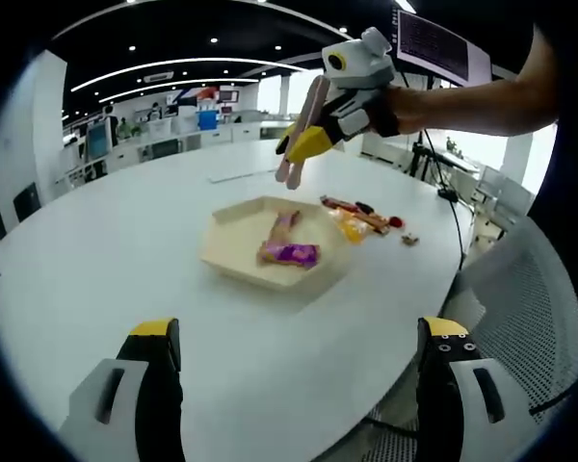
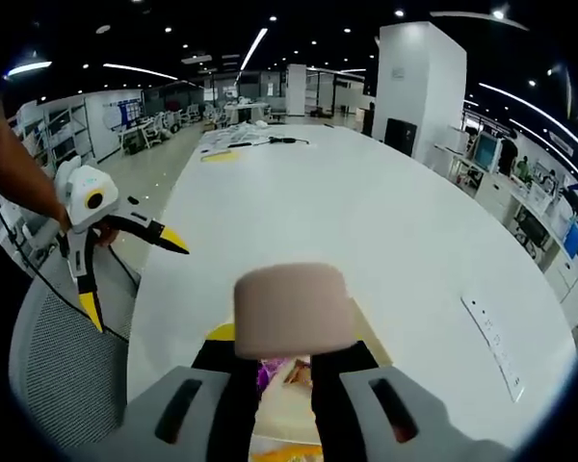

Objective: Place the target food into the container with the food tongs after gripping and lifting it, then release it inside without dropping or visibly crushing the food.

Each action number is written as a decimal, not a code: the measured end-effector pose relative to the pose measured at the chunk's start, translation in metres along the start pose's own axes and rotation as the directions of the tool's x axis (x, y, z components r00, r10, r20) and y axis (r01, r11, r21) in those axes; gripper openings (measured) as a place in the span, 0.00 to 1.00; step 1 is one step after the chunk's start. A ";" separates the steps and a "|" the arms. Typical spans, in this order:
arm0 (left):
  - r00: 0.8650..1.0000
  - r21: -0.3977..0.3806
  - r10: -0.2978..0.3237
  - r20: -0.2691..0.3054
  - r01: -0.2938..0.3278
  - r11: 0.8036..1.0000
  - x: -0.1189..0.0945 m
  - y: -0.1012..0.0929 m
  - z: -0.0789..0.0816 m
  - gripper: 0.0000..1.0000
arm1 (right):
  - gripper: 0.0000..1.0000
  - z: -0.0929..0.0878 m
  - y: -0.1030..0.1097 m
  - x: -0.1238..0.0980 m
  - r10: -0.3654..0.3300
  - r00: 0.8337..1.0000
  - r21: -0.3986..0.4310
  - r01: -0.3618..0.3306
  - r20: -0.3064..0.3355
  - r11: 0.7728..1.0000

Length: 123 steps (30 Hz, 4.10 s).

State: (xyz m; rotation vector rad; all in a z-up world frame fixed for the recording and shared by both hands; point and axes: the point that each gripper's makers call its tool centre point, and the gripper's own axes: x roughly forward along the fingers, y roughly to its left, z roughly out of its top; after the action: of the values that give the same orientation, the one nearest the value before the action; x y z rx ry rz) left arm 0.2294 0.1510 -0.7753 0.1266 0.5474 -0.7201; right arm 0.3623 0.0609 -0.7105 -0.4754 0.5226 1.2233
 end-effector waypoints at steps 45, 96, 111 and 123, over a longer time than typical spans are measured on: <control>0.993 0.071 -0.103 0.057 0.099 0.993 0.000 -0.025 0.015 1.00 | 0.20 0.002 0.000 -0.101 -0.164 0.986 0.051 0.162 0.032 0.985; 1.000 0.064 -0.002 0.026 0.001 0.998 0.000 -0.005 0.008 1.00 | 0.21 -0.100 0.038 -0.198 -0.124 0.992 0.024 0.124 -0.014 0.992; 1.000 0.095 -0.005 0.028 0.002 0.995 -0.001 -0.009 0.009 1.00 | 0.21 -0.129 0.050 -0.183 -0.130 0.991 0.024 0.131 -0.022 0.991; 1.000 0.100 0.009 0.013 -0.011 0.995 -0.001 -0.007 0.006 1.00 | 0.21 -0.160 0.048 -0.163 -0.121 0.993 0.054 0.121 -0.009 0.991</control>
State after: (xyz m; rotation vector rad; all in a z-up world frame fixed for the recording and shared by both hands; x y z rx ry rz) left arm 0.2271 0.1444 -0.7695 0.2179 0.4987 -0.7384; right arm 0.2559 -0.1448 -0.7407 -0.4580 0.5230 1.0890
